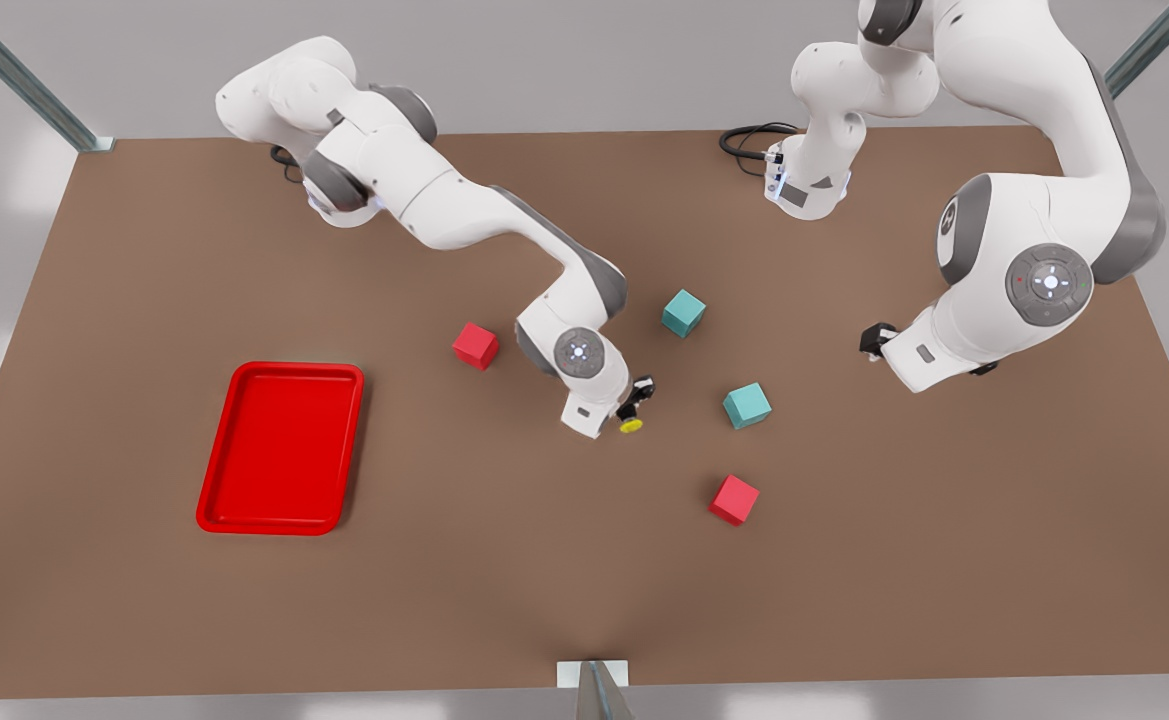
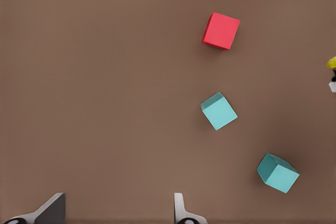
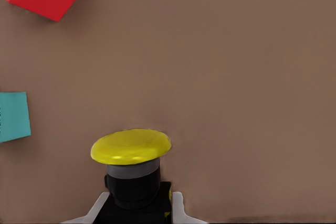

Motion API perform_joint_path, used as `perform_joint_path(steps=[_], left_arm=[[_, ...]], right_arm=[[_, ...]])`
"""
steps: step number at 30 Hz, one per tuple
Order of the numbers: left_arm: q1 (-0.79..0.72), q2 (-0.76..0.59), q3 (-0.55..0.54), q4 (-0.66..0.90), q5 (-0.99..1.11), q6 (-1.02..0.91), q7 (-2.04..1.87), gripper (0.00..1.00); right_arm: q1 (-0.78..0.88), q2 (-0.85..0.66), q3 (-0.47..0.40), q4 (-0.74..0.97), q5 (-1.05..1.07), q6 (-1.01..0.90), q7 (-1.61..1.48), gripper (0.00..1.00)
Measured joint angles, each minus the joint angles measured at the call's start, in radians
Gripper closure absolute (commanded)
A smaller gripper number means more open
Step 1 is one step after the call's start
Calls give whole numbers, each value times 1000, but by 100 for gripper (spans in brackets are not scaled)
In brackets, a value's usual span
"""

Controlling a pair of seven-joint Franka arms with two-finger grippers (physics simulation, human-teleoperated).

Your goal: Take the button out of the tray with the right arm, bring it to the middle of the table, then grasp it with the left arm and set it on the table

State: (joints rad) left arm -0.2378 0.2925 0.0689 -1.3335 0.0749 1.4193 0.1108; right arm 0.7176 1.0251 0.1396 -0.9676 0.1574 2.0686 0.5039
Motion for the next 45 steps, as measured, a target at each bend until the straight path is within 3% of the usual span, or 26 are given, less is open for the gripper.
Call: perform_joint_path(steps=[8,10,11,12,17,20,23,25,27,29,34,40,45], left_arm=[[0,6,0,0,1,5,-1,0],[-1,6,0,0,1,6,-1,0],[-1,6,0,0,1,6,-1,0],[-1,6,0,0,1,6,-1,0],[-2,7,0,0,1,7,-2,0],[-71,14,-1,1,-2,7,-34,0],[-278,93,-3,4,-43,8,-149,0],[-425,180,-5,5,-102,56,-258,0],[-511,261,-5,-9,-158,148,-378,0],[-559,290,-5,-119,-188,284,-491,0],[-584,235,-6,-422,-187,638,-701,0],[-575,261,-5,-493,-167,948,-770,0],[-570,283,13,-509,-157,1031,-683,0]], right_arm=[[79,107,-18,48,25,16,283,55],[86,120,-22,57,23,21,338,48],[88,122,-22,59,22,22,363,14],[89,123,-23,60,20,23,386,0],[62,49,-21,63,19,21,474,0],[-99,-244,-20,45,-8,-108,481,0],[-435,-669,-16,-274,-105,-312,378,0],[-626,-807,-20,-377,-143,-413,288,0],[-712,-844,-20,-376,-178,-499,207,0],[-740,-852,-21,-375,-196,-560,134,0],[-742,-854,-20,-374,-213,-649,-16,0],[-751,-854,-21,-374,-213,-692,-148,0],[-751,-854,-22,-374,-213,-706,-229,0]])
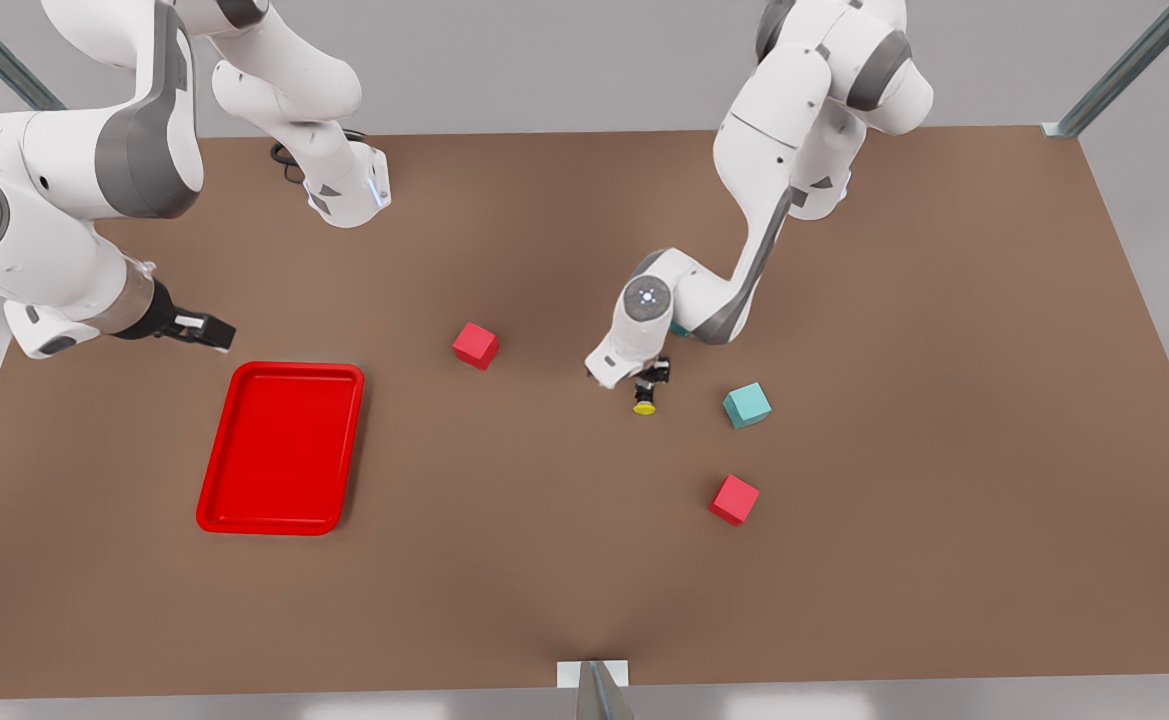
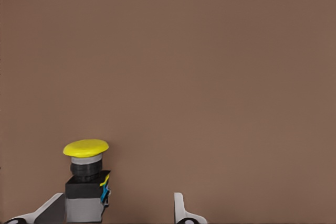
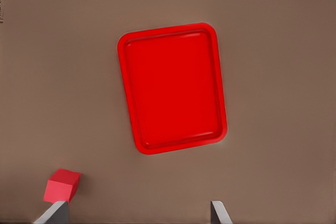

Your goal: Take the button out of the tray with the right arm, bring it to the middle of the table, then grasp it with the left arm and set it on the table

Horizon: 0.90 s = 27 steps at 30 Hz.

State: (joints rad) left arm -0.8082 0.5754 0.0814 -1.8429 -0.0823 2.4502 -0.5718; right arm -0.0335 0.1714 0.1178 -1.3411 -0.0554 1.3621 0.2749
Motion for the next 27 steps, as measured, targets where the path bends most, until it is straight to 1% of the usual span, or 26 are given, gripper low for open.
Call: perform_joint_path(steps=[4,10,18,21,23,24,27], left_arm=[[7,7,10,-7,53,-21,83,0],[32,43,9,-10,69,-37,175,0],[34,53,9,-8,-15,-44,231,1],[36,60,9,-7,-36,-44,242,6],[36,69,9,-4,-43,-45,249,15],[37,72,9,-3,-45,-45,252,20],[37,82,9,4,-54,-44,259,28]], right_arm=[[1,0,1,0,0,-6,-51,0],[1,0,0,0,0,-10,-108,0],[-2,0,-2,11,0,-12,-161,0],[-1,0,-1,12,-1,-14,-176,0],[-1,0,-1,12,-1,-17,-184,0],[-1,0,-1,12,-2,-18,-188,0],[-2,0,-2,12,-2,-20,-199,0]])
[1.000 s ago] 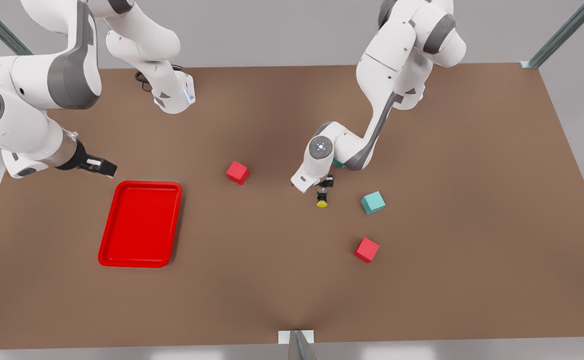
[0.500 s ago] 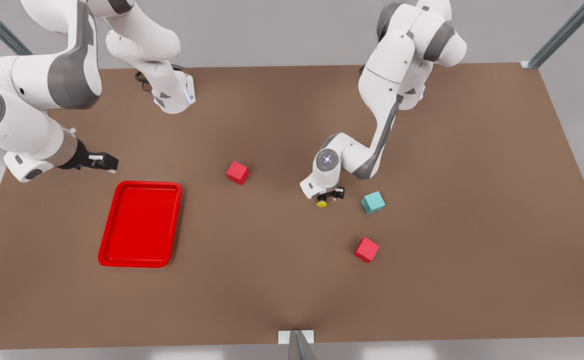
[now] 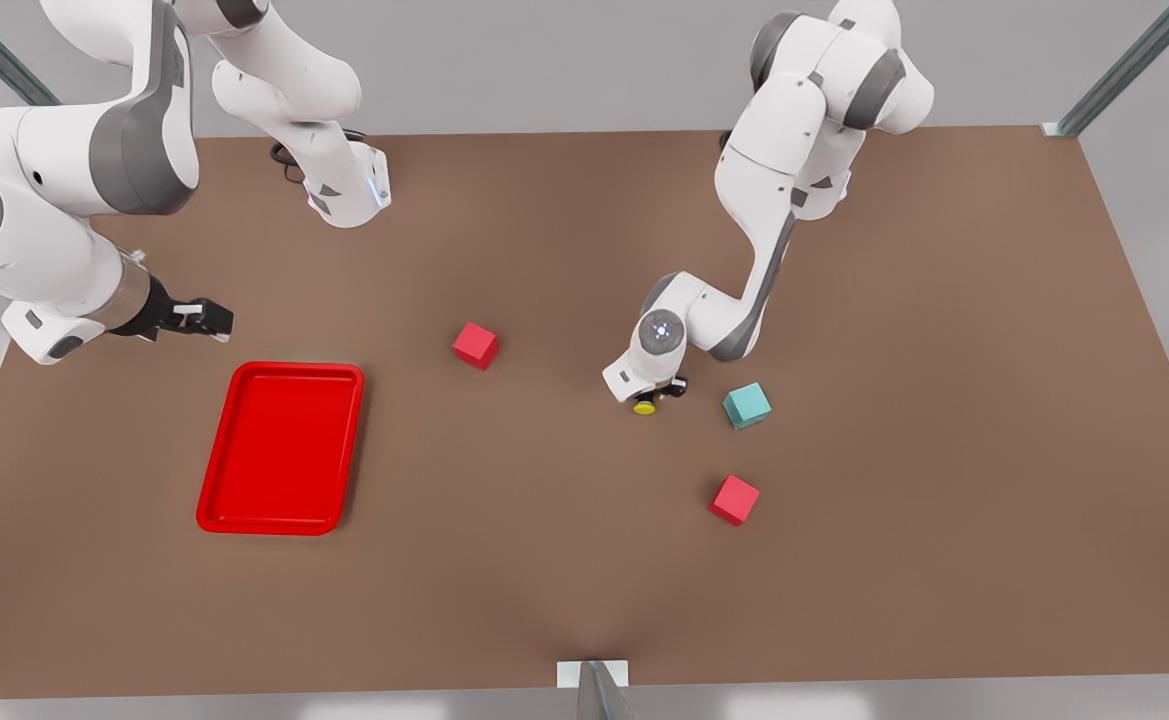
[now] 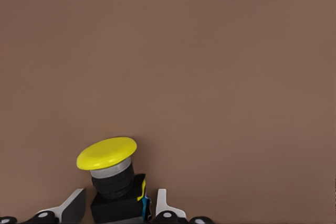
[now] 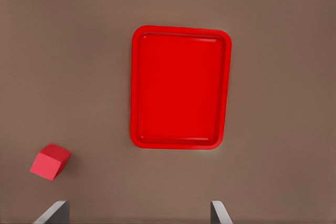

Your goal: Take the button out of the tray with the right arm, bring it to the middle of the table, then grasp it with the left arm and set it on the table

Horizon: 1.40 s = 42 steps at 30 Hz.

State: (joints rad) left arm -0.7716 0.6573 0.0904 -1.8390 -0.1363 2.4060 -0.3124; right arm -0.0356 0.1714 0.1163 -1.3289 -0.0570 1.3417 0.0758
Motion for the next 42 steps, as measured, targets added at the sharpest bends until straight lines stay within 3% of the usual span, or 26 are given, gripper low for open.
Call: perform_joint_path(steps=[2,4,8,22,28,33,42], left_arm=[[-1,2,0,5,-3,0,4,37],[-1,2,0,8,-5,0,9,38],[-1,2,0,9,-4,-2,13,51],[-13,1,37,151,27,-32,-41,51],[-72,61,73,396,422,-207,-455,51],[-121,146,72,435,818,-440,-906,51],[-191,232,69,438,1017,-882,-1596,51]], right_arm=[[0,0,0,0,0,-1,-6,0],[0,0,0,0,1,-2,-12,0],[0,1,0,0,1,-3,-21,0],[0,0,0,0,1,-4,-42,0],[0,0,0,0,1,-4,-47,0],[0,0,0,0,0,-5,-50,0],[0,0,0,0,0,-7,-53,0]])
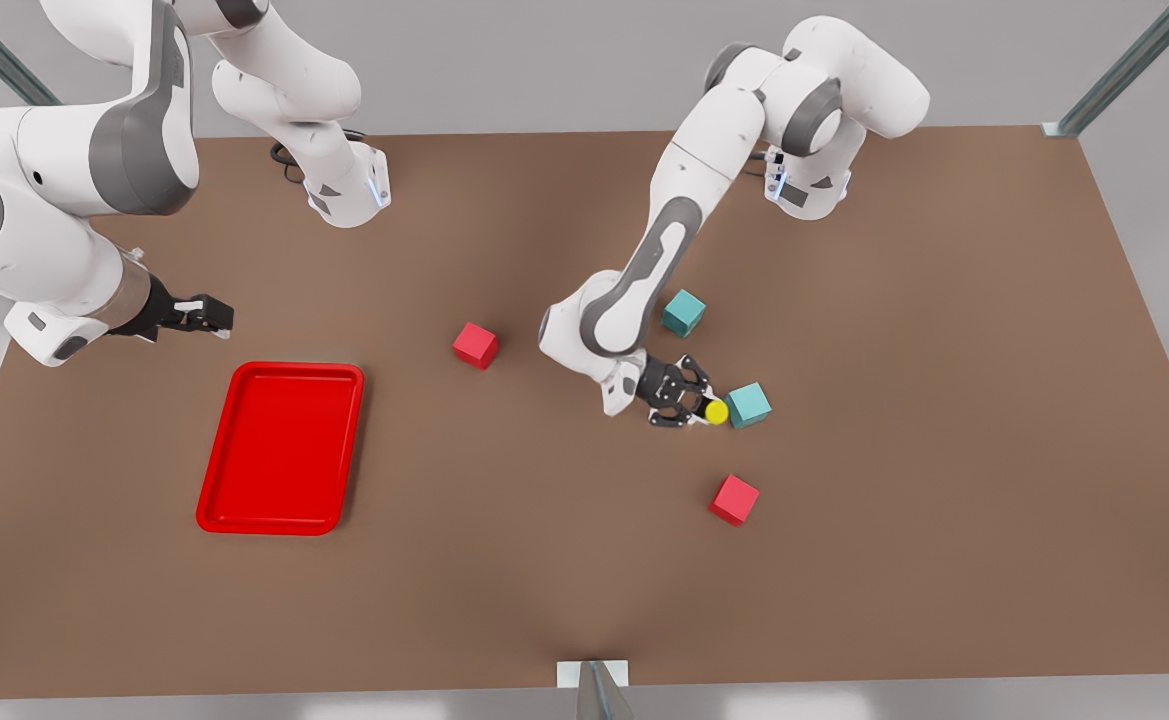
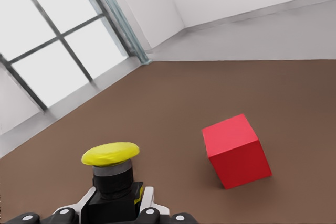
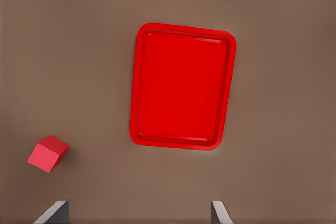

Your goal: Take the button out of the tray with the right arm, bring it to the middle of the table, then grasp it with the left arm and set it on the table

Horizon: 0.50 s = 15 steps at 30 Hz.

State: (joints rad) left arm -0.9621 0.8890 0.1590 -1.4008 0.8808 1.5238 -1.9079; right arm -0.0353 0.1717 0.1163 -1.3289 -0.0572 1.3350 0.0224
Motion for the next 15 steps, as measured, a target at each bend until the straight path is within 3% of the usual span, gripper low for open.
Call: perform_joint_path(steps=[5,15], left_arm=[[-17,93,-7,70,65,-57,-279,51],[-18,199,-22,67,124,-33,-654,51]], right_arm=[[0,0,0,0,0,-1,-1,0],[0,0,0,1,0,-1,-3,0]])
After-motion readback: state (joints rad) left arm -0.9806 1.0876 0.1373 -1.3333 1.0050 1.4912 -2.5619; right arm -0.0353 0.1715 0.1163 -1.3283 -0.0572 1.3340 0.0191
